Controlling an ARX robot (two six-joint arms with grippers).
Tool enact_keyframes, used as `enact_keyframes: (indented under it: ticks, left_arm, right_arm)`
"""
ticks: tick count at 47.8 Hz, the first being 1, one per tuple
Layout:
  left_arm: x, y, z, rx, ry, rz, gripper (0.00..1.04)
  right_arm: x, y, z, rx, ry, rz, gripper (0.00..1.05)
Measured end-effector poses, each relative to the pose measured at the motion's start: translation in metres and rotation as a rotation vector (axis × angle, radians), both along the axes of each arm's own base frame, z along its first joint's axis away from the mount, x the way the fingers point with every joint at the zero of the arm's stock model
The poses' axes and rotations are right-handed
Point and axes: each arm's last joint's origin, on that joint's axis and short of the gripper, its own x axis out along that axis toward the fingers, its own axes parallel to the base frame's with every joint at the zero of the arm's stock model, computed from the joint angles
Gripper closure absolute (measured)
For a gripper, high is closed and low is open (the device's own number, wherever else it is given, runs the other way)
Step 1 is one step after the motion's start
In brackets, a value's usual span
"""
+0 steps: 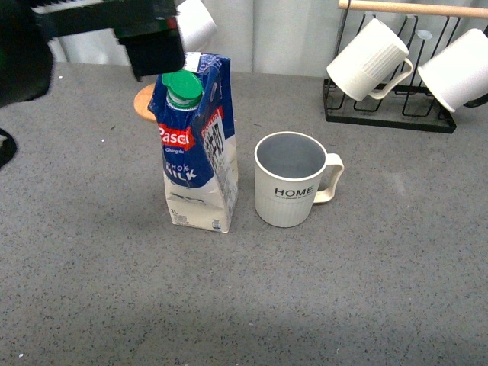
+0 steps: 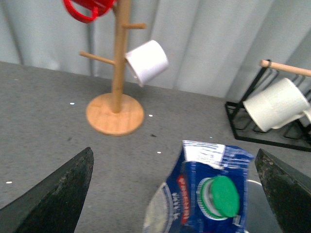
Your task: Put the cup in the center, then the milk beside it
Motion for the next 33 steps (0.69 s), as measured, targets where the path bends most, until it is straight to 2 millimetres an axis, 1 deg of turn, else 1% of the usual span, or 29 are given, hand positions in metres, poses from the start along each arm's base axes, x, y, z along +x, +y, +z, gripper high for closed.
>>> enact_keyframes:
  ticks: [7, 9, 14, 15, 17, 21, 25, 26, 28, 29, 33]
  left_arm:
    - [-0.005, 0.021, 0.001, 0.055, 0.006, 0.090, 0.07]
    - [-0.006, 0.025, 0.000, 0.070, -0.013, 0.087, 0.10]
    - [-0.017, 0.039, -0.002, 0.103, -0.123, 0.060, 0.26]
    - [-0.019, 0.040, -0.002, 0.108, -0.130, 0.057, 0.28]
    - [-0.025, 0.046, -0.002, 0.121, -0.143, 0.054, 0.35]
    - [-0.034, 0.054, -0.003, 0.136, -0.152, 0.055, 0.46]
    - [-0.045, 0.064, -0.008, 0.143, -0.169, 0.060, 0.60]
    - [-0.047, 0.065, -0.009, 0.144, -0.166, 0.059, 0.62]
    - [-0.052, 0.069, -0.013, 0.150, -0.154, 0.057, 0.69]
    - [-0.053, 0.070, -0.014, 0.151, -0.150, 0.056, 0.71]
    - [-0.061, 0.075, -0.017, 0.156, -0.138, 0.056, 0.83]
  right_arm:
    - [0.000, 0.000, 0.000, 0.000, 0.000, 0.000, 0.09]
    - [0.000, 0.000, 0.000, 0.000, 0.000, 0.000, 0.09]
    - [0.000, 0.000, 0.000, 0.000, 0.000, 0.000, 0.09]
    - [0.000, 0.000, 0.000, 0.000, 0.000, 0.000, 0.09]
    - [0.000, 0.000, 0.000, 0.000, 0.000, 0.000, 0.09]
    - [0.000, 0.000, 0.000, 0.000, 0.000, 0.000, 0.09]
    - [0.000, 0.000, 0.000, 0.000, 0.000, 0.000, 0.09]
    - [0.000, 0.000, 0.000, 0.000, 0.000, 0.000, 0.09]
    - [0.000, 0.000, 0.000, 0.000, 0.000, 0.000, 0.09]
    - [0.000, 0.000, 0.000, 0.000, 0.000, 0.000, 0.09]
    - [0.000, 0.000, 0.000, 0.000, 0.000, 0.000, 0.09]
